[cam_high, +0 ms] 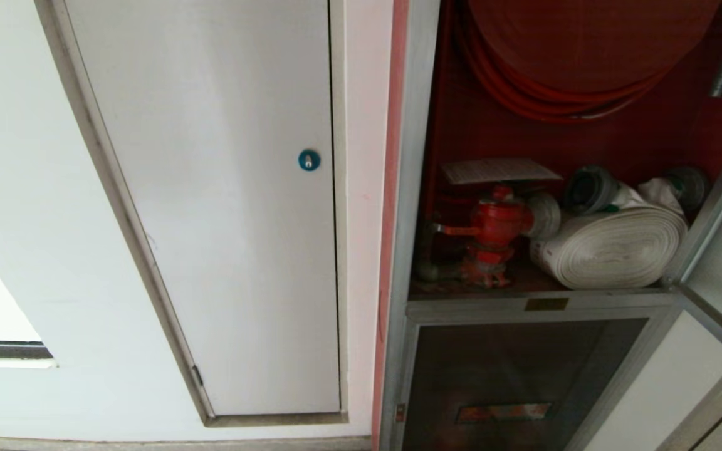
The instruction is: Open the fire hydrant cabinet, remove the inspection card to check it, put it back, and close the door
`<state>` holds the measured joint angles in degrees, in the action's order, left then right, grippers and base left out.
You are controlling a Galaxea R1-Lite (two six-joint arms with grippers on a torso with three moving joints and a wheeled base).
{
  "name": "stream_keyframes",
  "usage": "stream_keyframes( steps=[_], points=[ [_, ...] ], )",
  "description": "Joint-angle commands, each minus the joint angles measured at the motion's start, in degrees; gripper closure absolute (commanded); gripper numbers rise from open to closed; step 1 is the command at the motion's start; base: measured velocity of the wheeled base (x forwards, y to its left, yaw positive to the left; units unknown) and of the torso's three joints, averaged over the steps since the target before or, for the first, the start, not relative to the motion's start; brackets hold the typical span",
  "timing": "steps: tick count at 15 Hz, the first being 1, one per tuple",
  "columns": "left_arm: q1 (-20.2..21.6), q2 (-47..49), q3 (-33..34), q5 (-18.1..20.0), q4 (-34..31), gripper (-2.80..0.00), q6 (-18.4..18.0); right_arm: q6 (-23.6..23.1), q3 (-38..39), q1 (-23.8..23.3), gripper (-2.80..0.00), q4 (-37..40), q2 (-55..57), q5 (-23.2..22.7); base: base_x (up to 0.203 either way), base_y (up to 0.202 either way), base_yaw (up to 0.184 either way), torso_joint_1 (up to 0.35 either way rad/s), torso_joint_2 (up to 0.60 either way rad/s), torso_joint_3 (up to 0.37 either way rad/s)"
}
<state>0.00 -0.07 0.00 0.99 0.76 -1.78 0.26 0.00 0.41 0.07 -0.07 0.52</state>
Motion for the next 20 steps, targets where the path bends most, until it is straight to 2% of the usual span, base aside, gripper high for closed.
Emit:
stream_keyframes(
  steps=[1,15,20],
  points=[
    [0.00,-0.01,0.35,-0.02,0.03,0.00,0.00,0.00,0.00,0.02,0.00,0.01,-0.01,0.00,0.196,0.000,0.001,0.010,0.00,0.001],
    [0.00,-0.01,0.35,-0.02,0.03,0.00,0.37,0.00,0.00,0.02,0.00,0.01,-0.01,0.00,0.196,0.000,0.000,0.002,0.00,0.001],
    [0.00,-0.01,0.35,-0.02,0.03,0.00,0.46,0.00,0.00,0.02,0.00,0.01,-0.01,0.00,0.024,0.000,0.000,0.003,0.00,0.000]
  ],
)
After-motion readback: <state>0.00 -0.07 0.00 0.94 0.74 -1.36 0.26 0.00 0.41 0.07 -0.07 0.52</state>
